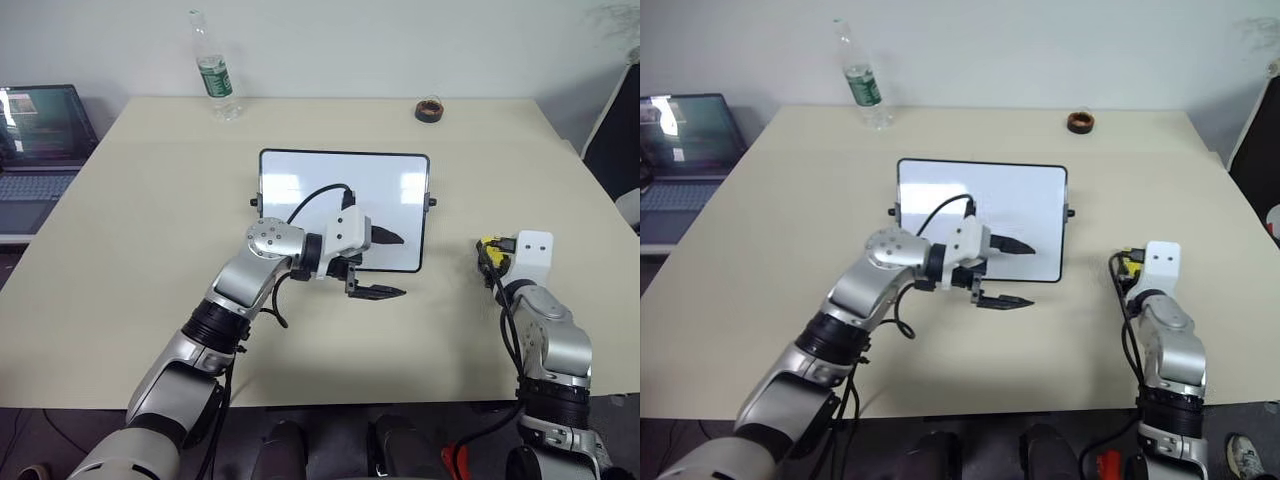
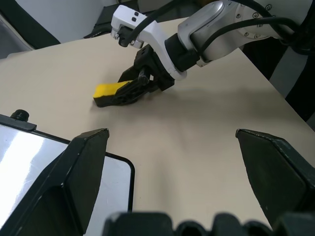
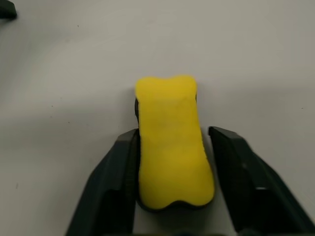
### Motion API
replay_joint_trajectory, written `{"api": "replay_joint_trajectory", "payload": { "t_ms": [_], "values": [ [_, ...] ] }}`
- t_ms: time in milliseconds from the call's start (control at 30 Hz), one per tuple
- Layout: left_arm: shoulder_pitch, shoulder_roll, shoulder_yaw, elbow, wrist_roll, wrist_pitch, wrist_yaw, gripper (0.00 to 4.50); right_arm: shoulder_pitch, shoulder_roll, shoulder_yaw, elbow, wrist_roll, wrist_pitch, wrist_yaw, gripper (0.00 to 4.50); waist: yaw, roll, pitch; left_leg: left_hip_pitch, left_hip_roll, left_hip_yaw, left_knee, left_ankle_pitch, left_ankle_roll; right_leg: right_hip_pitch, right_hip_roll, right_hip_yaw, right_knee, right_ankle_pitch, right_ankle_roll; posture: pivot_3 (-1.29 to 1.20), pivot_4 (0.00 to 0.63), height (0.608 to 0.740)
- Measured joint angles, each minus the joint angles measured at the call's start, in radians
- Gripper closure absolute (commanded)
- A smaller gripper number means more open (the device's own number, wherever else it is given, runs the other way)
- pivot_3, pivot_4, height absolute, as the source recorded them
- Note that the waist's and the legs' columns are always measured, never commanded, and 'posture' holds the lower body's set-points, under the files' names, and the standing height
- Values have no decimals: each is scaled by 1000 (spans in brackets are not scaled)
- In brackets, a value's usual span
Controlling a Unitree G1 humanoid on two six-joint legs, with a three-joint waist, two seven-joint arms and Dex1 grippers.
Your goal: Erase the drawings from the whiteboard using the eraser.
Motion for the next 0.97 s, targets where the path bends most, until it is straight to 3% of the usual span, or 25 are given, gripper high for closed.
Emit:
{"api": "replay_joint_trajectory", "payload": {
  "t_ms": [100,267,400,533,667,967],
  "values": [
    [50,11,15,-22,1,18,27,0,-11,-10,-1,1,21,-29,-4,12,0,0,0,0,0,0,0,0,0,0,0,0,0,0,0,0,150,740],
    [186,44,95,-135,-9,111,132,0,15,6,-5,-94,73,-113,3,12,1,1,0,0,1,-1,0,0,0,0,-1,0,0,0,0,0,150,740],
    [350,59,216,-267,-13,171,274,0,169,6,67,-270,80,-222,47,12,2,1,0,0,2,-2,0,-1,1,0,-3,-1,-1,0,1,0,150,740],
    [538,-16,387,-375,13,196,536,0,373,-13,176,-333,21,-414,97,12,5,1,0,0,4,-2,2,-1,1,1,-5,-1,0,0,1,0,150,740],
    [669,-109,499,-466,106,160,797,0,472,3,152,-301,32,-559,112,12,11,-1,-1,3,2,-2,2,-1,1,5,-5,0,0,1,3,0,150,740],
    [872,-180,578,-480,231,77,1033,0,686,1,116,-335,184,-614,215,12,20,0,-2,7,2,-1,2,-1,1,8,-5,0,-1,0,5,0,150,740]
  ]
}}
